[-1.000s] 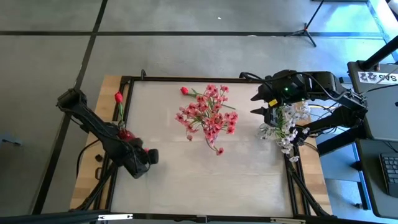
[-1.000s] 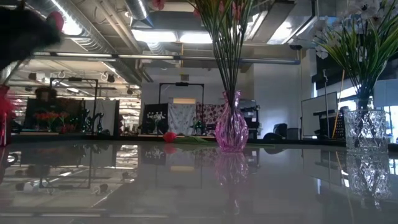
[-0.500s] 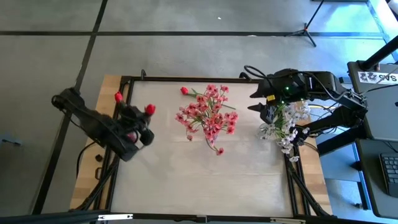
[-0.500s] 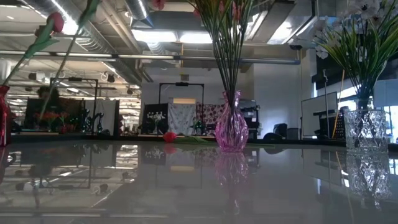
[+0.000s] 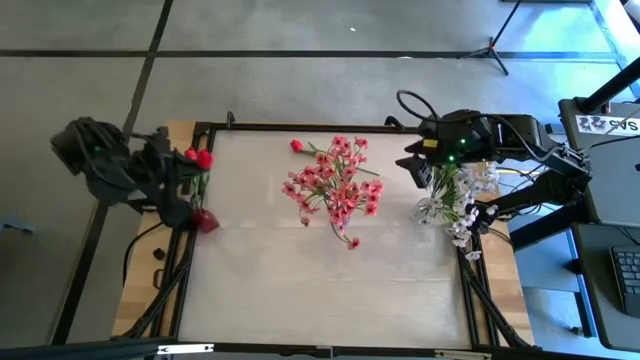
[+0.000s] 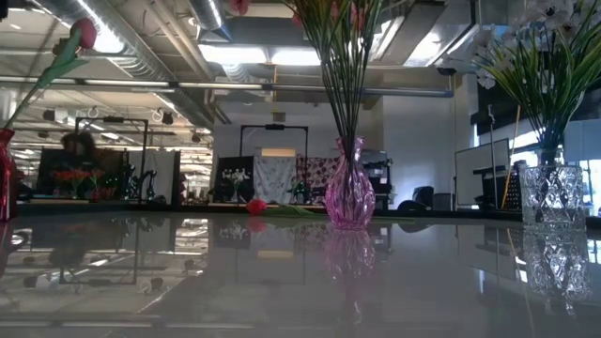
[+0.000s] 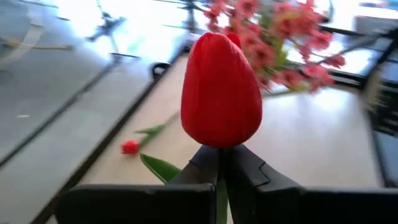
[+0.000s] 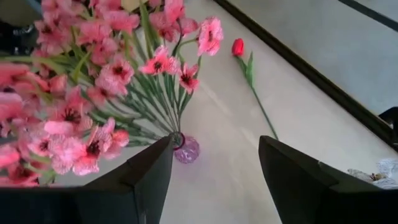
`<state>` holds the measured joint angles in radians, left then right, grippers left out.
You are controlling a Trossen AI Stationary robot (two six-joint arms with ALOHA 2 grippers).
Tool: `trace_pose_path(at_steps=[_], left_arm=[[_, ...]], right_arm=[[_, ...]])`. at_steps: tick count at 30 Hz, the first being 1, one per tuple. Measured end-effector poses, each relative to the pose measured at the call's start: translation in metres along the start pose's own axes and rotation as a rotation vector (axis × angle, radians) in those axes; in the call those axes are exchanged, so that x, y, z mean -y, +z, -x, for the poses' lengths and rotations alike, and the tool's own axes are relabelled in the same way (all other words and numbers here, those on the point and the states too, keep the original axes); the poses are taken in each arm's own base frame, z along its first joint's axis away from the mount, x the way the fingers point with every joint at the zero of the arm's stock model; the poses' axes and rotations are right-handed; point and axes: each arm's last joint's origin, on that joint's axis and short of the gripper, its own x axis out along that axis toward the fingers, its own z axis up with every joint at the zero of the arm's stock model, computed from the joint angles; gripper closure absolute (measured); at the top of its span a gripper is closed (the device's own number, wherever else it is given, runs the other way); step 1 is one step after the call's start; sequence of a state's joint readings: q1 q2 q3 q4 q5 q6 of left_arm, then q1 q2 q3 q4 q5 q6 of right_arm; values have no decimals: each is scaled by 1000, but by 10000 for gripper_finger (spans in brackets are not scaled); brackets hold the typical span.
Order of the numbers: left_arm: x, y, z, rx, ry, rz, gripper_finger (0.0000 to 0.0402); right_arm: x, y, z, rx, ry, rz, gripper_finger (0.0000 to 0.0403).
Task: Sort flowers into vase by color
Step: Put the bottom red flower into the red vase
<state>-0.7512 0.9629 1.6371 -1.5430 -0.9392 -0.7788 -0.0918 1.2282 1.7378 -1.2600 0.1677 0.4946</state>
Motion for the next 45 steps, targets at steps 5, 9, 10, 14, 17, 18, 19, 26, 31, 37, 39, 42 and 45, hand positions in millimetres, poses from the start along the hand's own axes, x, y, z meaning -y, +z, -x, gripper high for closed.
trace_pose_path(at_steps=[5,9,10,14,17,18,19,26,31,37,39,42,45], left_arm=[[-20,-5,11,-35,-91,-46,393],[-33,-8,17,-50,-154,-76,392],[-34,-9,18,-53,-164,-79,392],[-38,-18,15,-73,-171,-94,392],[-39,-30,9,-87,-151,-110,391],[-39,-34,7,-91,-140,-113,391],[-38,-39,4,-92,-126,-121,391],[-39,-51,-4,-39,-66,-116,394],[-36,-38,2,44,-123,-87,394],[-37,-34,4,54,-151,-92,393],[-36,-35,4,38,-171,-95,393],[-36,-35,4,23,-191,-92,393],[-36,-35,5,12,-211,-91,393]], right_arm=[[0,2,0,33,-27,-64,164],[-1,4,0,60,-13,-114,164],[-1,5,0,62,-11,-123,164],[-1,5,0,64,-9,-166,164],[-1,5,0,66,-7,-181,164],[-2,5,0,69,-4,-189,164],[-2,6,0,72,-2,-195,164],[-3,8,1,100,15,-207,164],[-3,10,1,133,-5,-204,164],[-3,10,1,135,-11,-203,164],[-3,10,1,135,-11,-203,164],[-3,10,1,135,-11,-203,164],[-3,10,1,135,-11,-203,164]])
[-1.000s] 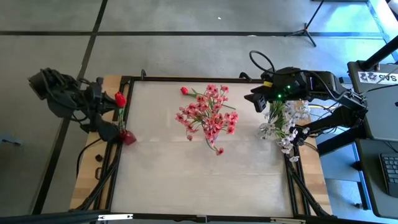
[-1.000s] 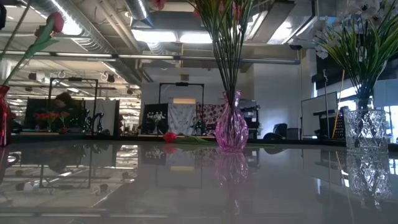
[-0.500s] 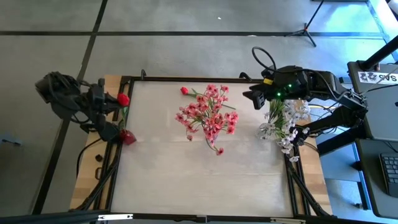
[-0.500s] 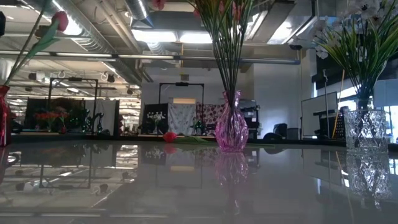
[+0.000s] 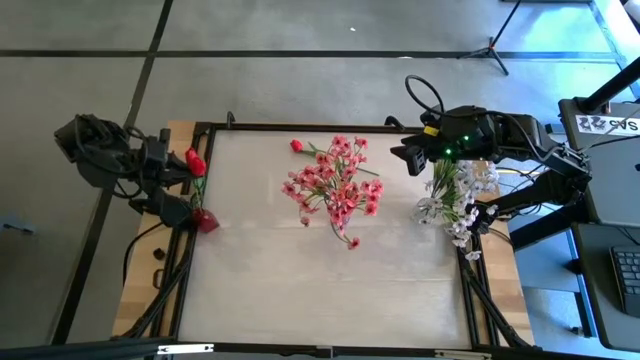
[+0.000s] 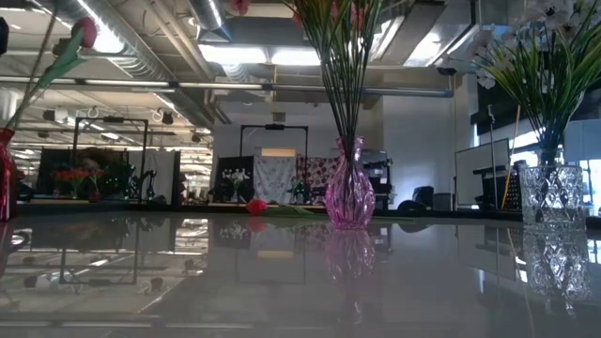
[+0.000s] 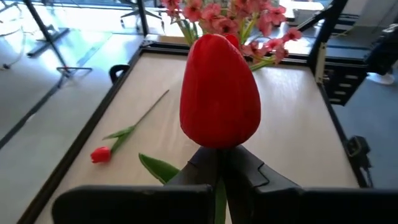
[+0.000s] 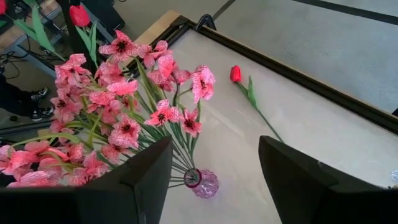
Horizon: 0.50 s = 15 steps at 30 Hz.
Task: Sort flowers into vase by color
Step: Put the bottom red flower into the red vase
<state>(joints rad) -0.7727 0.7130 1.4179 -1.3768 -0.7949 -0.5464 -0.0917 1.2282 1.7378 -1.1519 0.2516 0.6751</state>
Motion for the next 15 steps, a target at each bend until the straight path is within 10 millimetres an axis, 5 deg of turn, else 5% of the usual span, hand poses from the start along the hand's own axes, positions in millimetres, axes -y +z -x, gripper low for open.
trace_pose_path(at_steps=[15], left_arm=[[-12,-3,10,-74,-16,2,392]], right_arm=[[0,0,0,1,-1,-8,164]])
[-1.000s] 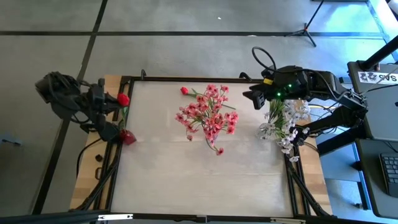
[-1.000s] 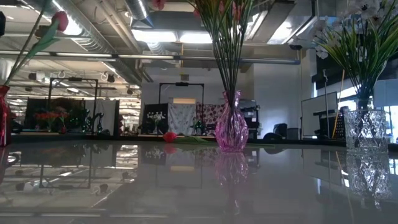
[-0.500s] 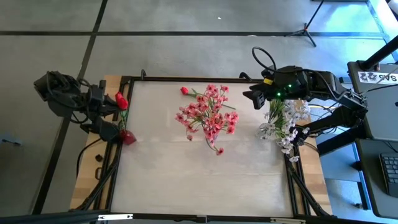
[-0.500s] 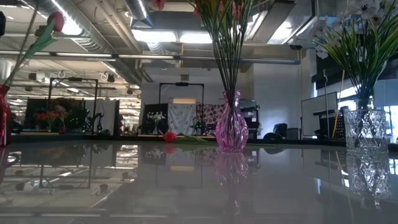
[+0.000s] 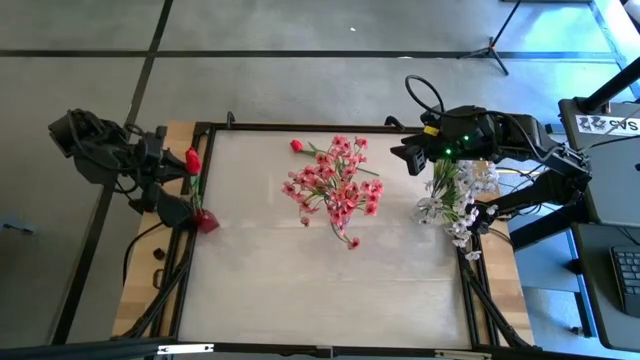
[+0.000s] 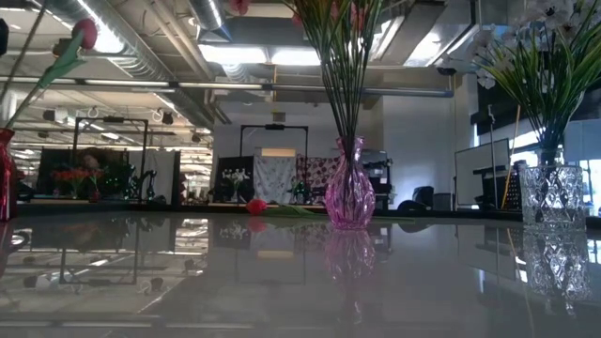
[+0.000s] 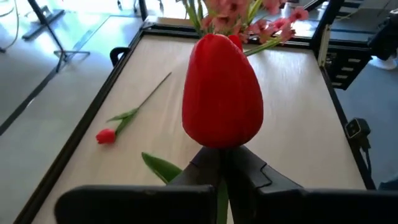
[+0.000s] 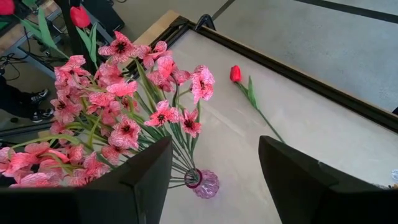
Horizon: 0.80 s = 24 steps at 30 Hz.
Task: Sort flowers into vase by color
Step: Put the bottom red flower into the red vase
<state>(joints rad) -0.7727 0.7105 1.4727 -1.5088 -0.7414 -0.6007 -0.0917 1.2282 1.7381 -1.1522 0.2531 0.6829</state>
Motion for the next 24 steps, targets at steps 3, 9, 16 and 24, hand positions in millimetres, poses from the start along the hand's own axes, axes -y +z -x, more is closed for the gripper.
trace_pose_path(at_steps=[3,9,16,24], left_arm=[[1,-2,-2,-6,4,17,392],[6,-17,-16,-48,36,18,392],[8,-47,-36,-110,88,93,392],[12,-64,-47,-241,87,172,380]], right_arm=[[0,0,0,0,0,-1,164],[0,0,0,0,0,-1,164],[0,0,0,-1,1,0,164],[0,0,0,-1,0,23,164]])
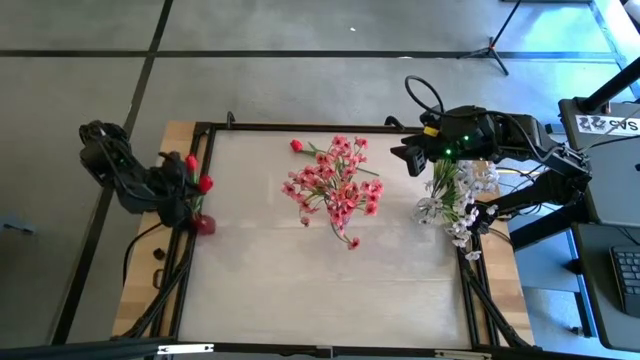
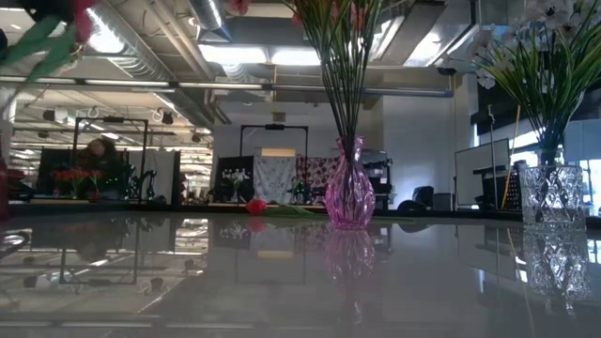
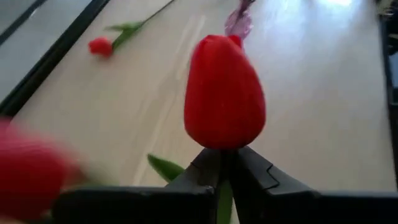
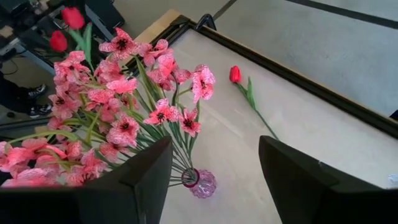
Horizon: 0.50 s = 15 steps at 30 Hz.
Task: Sort flowers into vase by color
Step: Put the bottom red flower into the red vase
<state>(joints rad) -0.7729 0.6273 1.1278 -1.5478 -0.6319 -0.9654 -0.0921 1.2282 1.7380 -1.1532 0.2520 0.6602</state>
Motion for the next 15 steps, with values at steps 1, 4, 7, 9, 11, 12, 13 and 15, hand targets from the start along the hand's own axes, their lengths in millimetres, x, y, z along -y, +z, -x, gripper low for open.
trace_pose_path(at_steps=[1,4,7,9,11,12,13,15], left_arm=[[-1,-1,0,-11,9,18,374],[-2,-1,1,-31,-3,60,352],[-3,3,7,-28,-28,82,327],[-4,5,10,-30,-45,91,313],[-5,7,14,-31,-66,102,302],[-6,9,17,-31,-79,110,298],[-6,11,20,-31,-94,118,295],[-7,15,26,-35,-123,129,294]], right_arm=[[0,0,0,0,0,8,164],[0,0,0,-1,0,14,164],[0,0,0,-1,0,29,164],[0,0,0,0,0,39,164],[0,0,0,-1,0,40,164],[0,0,0,-1,0,41,164],[0,0,0,-1,0,42,164],[0,0,0,-1,0,45,164]])
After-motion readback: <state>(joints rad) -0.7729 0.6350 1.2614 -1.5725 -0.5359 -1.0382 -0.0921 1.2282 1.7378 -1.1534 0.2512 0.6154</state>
